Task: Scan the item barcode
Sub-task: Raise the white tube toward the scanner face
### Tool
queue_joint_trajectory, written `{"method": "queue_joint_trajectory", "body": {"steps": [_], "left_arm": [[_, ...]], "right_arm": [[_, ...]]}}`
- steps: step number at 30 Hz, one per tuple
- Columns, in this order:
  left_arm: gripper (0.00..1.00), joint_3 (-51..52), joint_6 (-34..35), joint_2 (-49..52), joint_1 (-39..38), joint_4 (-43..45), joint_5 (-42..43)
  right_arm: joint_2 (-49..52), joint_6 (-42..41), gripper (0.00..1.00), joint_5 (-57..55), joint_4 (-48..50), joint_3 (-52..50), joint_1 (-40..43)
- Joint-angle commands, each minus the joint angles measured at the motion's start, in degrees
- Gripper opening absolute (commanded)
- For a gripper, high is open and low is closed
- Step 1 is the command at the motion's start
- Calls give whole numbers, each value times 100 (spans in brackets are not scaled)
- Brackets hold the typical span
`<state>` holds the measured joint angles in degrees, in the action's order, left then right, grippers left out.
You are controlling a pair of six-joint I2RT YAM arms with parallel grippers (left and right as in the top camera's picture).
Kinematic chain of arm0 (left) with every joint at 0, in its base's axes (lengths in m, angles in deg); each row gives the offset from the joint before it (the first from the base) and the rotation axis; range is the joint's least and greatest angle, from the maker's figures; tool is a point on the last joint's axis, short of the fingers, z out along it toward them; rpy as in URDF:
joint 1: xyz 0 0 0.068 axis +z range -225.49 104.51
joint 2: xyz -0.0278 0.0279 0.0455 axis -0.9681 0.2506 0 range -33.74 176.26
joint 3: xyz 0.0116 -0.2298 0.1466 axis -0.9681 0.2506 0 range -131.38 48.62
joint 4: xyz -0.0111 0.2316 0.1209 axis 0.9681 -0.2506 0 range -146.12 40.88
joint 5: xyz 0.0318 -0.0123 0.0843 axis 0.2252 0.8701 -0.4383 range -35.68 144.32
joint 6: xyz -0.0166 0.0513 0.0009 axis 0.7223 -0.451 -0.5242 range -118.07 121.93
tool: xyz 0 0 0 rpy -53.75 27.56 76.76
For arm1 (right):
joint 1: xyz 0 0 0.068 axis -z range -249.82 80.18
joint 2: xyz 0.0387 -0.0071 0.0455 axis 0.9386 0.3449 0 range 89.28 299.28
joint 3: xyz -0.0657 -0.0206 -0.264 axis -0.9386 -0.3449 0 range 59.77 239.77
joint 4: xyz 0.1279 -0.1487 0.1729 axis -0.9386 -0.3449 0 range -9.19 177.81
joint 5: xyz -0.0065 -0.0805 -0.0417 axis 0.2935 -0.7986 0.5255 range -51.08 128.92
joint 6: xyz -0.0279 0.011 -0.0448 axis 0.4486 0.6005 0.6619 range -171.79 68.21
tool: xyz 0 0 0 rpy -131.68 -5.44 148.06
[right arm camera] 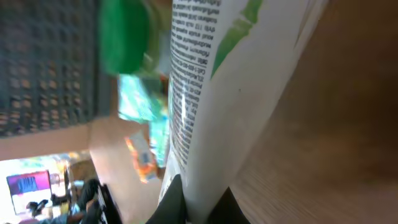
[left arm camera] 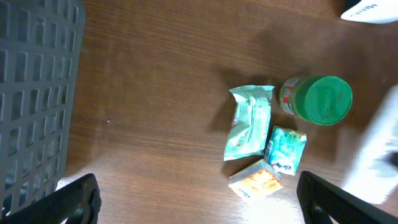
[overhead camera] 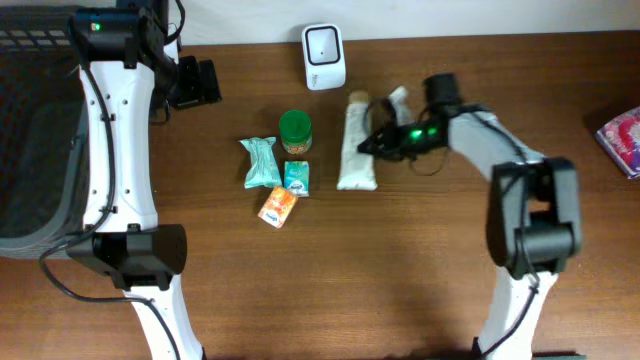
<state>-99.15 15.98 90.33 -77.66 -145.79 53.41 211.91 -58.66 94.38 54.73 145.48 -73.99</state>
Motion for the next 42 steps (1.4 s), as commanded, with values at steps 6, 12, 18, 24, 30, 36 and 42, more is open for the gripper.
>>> {"method": "queue_joint_trajectory", "body": {"steps": [6, 12, 18, 24, 30, 36, 42], "left_arm": [[99, -35, -68, -96, 11, -7, -39], [99, -35, -68, -96, 9, -7, -39], [99, -35, -68, -96, 11, -7, -39], [99, -35, -68, -96, 11, -7, -39], [99, -35, -68, -96, 9, -7, -39], [99, -35, -68, -96, 11, -7, -39], [99, -35, -68, -96, 11, -7, -39]], "right_arm": [[-715, 2173, 4, 2498, 264, 116, 260], [-986, 2286, 4, 2564, 1366, 122, 188], [-1080, 2142, 4, 2341, 1473, 127, 98], [-1080, 1989, 4, 2339, 1447, 125, -70], [-1078, 1707, 4, 1539, 1185, 122, -223], [-1078, 1707, 4, 1429, 1248, 122, -306], [-1078, 1709, 4, 1427, 1252, 120, -306]]}}
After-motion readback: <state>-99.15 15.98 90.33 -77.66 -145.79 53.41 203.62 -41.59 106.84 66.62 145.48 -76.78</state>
